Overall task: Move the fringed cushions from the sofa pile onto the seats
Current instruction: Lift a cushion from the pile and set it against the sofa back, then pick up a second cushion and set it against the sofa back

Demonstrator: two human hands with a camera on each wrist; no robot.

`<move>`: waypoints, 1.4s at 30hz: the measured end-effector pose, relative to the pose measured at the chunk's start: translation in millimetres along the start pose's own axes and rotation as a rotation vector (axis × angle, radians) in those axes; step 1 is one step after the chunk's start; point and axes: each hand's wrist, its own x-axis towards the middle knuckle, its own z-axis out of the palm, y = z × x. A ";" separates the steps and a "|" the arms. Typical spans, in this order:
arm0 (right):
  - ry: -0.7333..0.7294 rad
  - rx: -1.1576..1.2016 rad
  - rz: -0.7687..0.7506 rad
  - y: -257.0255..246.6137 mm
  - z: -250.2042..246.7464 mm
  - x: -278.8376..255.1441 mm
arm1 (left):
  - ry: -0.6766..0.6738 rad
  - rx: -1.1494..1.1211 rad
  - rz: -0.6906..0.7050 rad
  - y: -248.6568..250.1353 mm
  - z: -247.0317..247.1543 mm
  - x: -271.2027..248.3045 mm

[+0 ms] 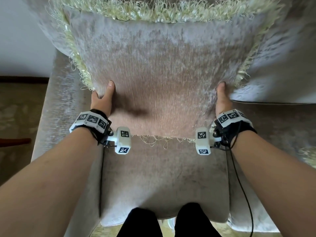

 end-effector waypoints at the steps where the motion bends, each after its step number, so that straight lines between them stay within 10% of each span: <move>1: 0.011 -0.043 -0.026 -3.5 0.2 -0.9 | 0.010 -0.005 -0.015 1.7 -1.0 -1.8; 10: -0.151 -0.174 -0.183 -60.7 -64.0 -74.8 | 0.037 0.382 0.131 59.6 -47.9 -78.1; 23: -0.175 -0.075 -0.528 -127.7 -185.0 -217.0 | -0.056 0.313 0.536 202.9 -64.5 -292.8; 42: 0.375 0.116 -0.649 -24.4 -460.9 -414.7 | -0.506 0.160 1.008 232.2 9.3 -594.6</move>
